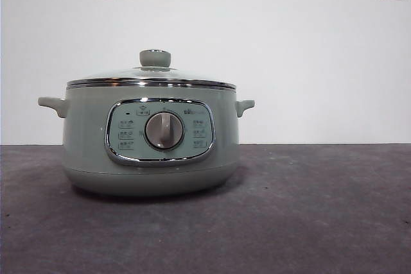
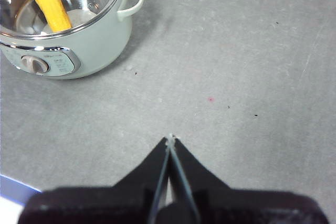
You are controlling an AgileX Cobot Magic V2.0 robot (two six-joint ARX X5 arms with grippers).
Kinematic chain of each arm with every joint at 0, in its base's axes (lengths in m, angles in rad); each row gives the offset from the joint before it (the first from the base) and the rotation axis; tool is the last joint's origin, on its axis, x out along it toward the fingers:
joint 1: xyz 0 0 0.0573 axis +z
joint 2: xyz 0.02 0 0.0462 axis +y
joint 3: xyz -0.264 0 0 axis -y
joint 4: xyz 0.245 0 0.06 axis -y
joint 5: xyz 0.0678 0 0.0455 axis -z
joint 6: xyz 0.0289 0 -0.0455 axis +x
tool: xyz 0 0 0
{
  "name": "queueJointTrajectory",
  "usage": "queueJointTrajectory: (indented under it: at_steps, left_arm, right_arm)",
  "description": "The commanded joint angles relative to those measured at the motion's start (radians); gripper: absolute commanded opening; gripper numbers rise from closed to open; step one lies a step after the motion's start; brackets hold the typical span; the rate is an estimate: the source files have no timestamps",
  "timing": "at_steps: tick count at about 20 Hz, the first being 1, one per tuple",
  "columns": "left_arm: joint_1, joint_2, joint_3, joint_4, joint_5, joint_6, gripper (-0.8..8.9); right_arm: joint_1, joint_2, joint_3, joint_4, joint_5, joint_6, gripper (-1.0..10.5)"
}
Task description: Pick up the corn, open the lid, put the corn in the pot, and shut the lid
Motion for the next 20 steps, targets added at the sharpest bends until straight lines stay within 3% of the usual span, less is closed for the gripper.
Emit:
queueJointTrajectory:
  at_steps: [1,8,9,11,13,17,20]
  left_arm:
    - [0.003,0.007,-0.011,0.006,-0.003,-0.006,-0.03]
    - [0.003,0.034,-0.011,0.007,-0.003,-0.006,-0.04]
    - [0.003,0.039,-0.011,0.007,-0.003,-0.006,-0.04]
    - [0.003,0.047,-0.011,0.007,-0.003,-0.006,-0.04]
    - [0.003,0.051,-0.011,0.006,-0.003,-0.006,-0.04]
    - [0.003,0.051,-0.011,0.007,-0.003,-0.006,-0.04]
    - [0.003,0.051,-0.011,0.006,-0.003,-0.006,-0.04]
  right_arm:
    - [0.002,0.000,-0.008,0.005,0.005,0.008,-0.1]
    - [-0.005,-0.003,-0.008,0.000,0.008,-0.009,-0.1]
    - [-0.027,-0.015,-0.010,-0.008,0.016,-0.038,-0.1]
    - [-0.119,-0.054,-0.043,0.026,0.028,-0.172,-0.1]
    - [-0.233,-0.139,-0.158,0.156,0.007,-0.212,-0.1]
    - [-0.466,-0.371,-0.575,0.657,0.003,-0.210,-0.1]
    - [-0.578,-0.500,-0.851,0.922,-0.113,-0.205,-0.1]
